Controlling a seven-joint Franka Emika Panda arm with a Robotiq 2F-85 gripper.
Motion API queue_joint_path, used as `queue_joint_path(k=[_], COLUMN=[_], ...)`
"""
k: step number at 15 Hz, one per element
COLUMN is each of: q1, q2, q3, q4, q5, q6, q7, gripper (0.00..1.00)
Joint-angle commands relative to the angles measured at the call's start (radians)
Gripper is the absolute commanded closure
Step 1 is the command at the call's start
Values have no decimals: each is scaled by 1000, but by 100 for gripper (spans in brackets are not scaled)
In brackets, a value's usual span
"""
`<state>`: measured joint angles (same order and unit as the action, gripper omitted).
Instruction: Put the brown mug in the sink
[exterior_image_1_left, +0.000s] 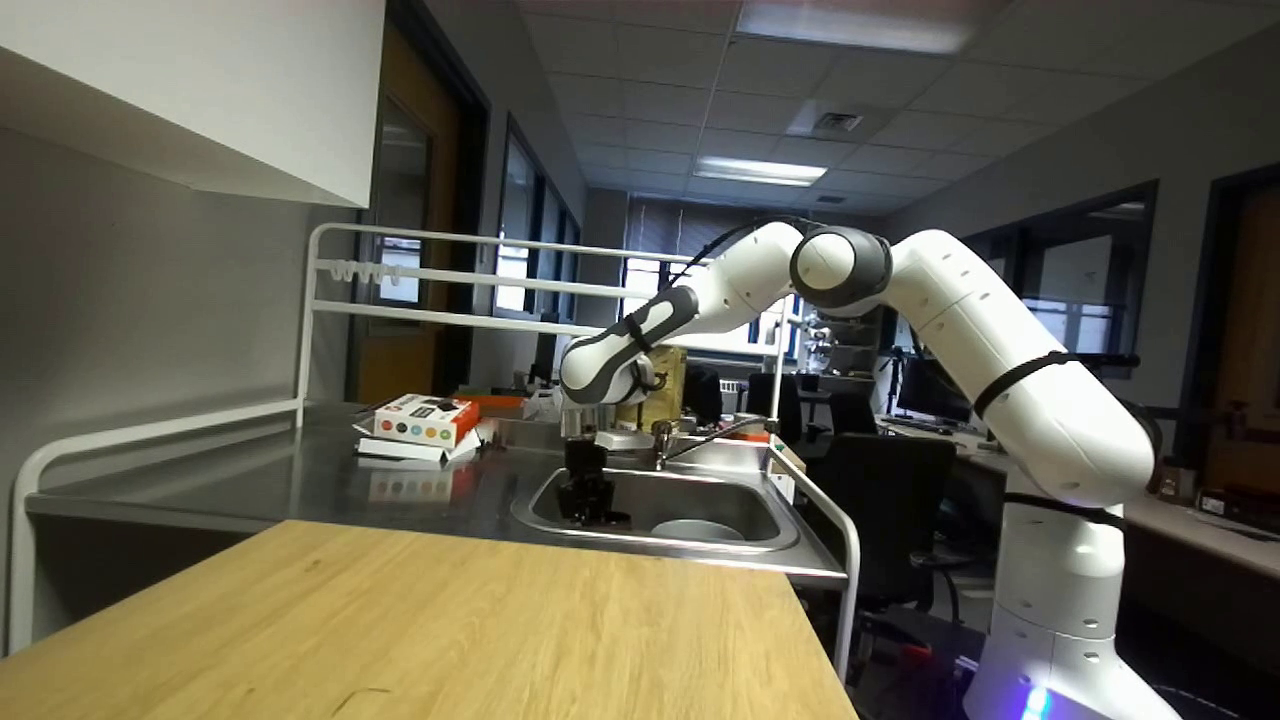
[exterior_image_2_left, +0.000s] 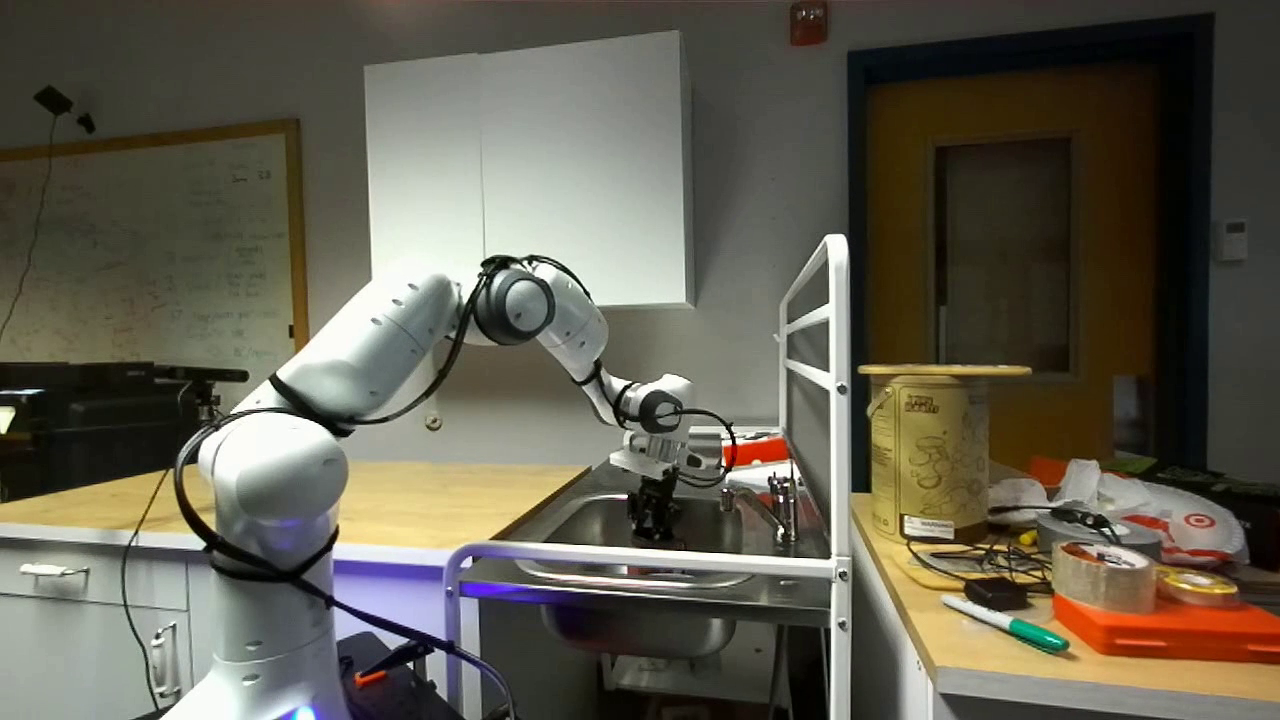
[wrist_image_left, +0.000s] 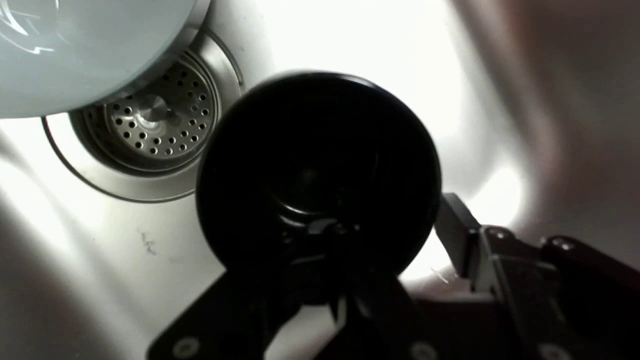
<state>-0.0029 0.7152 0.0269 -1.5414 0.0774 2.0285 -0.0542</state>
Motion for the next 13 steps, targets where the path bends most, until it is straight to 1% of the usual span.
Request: queue_joint_path(k=[1, 4, 13], q1=[8, 26, 64], q2=[6, -19, -105], q3=[6, -3, -11], q4=[51, 43, 13], q5=[-16, -39, -115], q6=[-31, -38, -35], q7=[-7, 8, 29], gripper=[23, 1, 0])
